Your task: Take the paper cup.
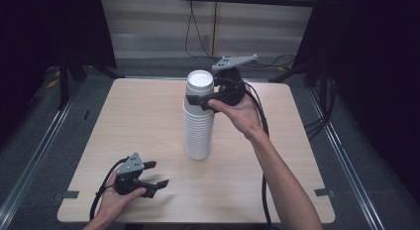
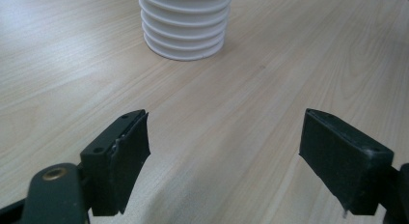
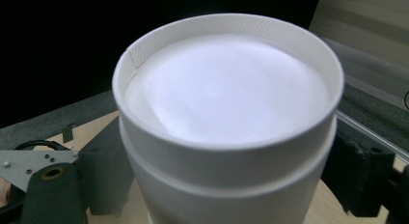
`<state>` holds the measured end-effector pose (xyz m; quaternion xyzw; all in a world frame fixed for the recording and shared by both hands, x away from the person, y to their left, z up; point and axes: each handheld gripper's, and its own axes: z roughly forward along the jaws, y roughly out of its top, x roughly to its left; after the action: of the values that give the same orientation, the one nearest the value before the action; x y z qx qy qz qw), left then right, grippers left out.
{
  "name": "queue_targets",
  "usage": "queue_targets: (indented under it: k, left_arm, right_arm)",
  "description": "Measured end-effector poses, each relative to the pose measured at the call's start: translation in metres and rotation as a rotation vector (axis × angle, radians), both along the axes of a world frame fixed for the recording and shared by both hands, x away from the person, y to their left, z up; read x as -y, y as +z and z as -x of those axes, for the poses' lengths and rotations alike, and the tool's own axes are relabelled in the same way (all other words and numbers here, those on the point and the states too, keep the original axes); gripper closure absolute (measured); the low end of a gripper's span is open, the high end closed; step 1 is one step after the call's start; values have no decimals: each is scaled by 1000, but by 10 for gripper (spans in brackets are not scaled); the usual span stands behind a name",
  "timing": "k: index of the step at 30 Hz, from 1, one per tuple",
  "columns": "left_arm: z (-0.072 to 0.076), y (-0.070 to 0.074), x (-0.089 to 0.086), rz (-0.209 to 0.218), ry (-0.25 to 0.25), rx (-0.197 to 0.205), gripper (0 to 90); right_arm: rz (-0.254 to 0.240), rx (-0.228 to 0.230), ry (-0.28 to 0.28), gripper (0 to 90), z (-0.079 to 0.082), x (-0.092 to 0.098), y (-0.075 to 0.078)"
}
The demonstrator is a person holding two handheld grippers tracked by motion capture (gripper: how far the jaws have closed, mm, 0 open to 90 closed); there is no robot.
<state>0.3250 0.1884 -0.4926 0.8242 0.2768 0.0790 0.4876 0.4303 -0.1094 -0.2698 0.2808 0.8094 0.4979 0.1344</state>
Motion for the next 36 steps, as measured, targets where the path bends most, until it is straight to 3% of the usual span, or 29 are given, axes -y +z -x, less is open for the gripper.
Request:
queue_targets:
  k: [17, 36]
  left_arm:
    - [-1, -1, 0, -13, -2, -1, 176]
    - [-1, -3, 3, -16, -8, -15, 176]
  right_arm:
    - [15, -4, -2, 177, 0, -2, 4]
    - [-105, 66, -14, 183, 5, 7, 16]
